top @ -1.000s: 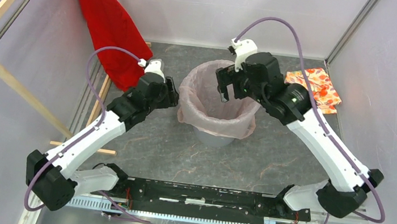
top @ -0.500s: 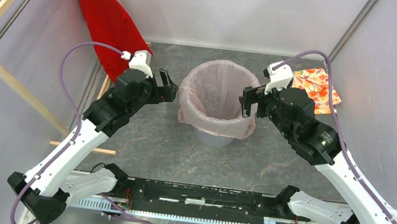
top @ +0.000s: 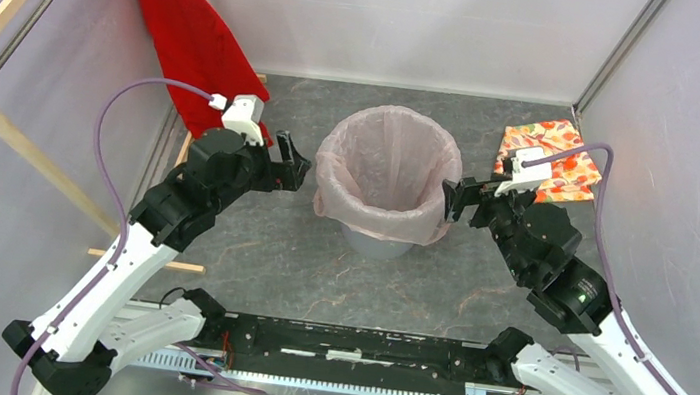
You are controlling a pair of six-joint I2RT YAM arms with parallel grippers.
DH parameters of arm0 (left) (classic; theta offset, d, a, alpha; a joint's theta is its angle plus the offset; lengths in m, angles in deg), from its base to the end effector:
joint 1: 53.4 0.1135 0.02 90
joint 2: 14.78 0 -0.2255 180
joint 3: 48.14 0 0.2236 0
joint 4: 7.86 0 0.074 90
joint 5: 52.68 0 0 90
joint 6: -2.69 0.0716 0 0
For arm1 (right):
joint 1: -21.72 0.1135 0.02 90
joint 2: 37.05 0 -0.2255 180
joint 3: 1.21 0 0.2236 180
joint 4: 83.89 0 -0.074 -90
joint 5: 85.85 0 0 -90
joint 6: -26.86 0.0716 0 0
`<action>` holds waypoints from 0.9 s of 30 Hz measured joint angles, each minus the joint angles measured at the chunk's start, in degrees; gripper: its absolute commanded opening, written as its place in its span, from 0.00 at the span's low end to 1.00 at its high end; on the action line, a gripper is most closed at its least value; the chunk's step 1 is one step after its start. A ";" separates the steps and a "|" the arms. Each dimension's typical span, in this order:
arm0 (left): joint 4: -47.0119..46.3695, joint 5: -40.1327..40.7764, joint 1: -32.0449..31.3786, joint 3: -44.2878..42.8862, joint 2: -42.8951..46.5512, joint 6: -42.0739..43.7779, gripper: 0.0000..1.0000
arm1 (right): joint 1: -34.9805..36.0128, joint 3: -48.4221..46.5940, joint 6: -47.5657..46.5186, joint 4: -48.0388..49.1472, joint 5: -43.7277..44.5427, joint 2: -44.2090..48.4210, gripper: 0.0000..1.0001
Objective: Put the trash bags into the trash bin
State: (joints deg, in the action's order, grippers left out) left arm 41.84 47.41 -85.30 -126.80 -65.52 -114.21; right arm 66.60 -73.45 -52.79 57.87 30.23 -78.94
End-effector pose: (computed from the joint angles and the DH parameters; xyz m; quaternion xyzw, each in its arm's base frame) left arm 0.1841 -0.0998 0.3392 -0.0133 0.8261 -0.2108 0.5224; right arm 0.1512 0.1062 0.3581 -0.0765 0.7455 0.1458 0.6458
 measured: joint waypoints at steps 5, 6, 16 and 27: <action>-0.17 -0.20 0.00 -0.04 -0.07 1.09 1.00 | 0.00 0.22 0.31 1.79 0.63 0.22 0.98; -0.26 -0.20 0.00 -0.09 -0.11 1.25 1.00 | 0.00 0.24 0.33 1.99 0.76 0.15 0.98; -1.16 -0.20 0.00 -0.13 -0.22 1.27 1.00 | 0.00 0.22 0.33 2.25 0.98 -0.28 0.98; -1.25 -0.22 0.00 -0.13 -0.22 1.29 1.00 | 0.00 0.22 0.28 2.27 0.98 -1.05 0.98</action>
State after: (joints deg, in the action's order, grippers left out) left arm 40.60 47.19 -85.30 -126.93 -65.74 -112.92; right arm 66.60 -73.23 -52.50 60.14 31.22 -79.99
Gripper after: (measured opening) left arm 0.994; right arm 0.979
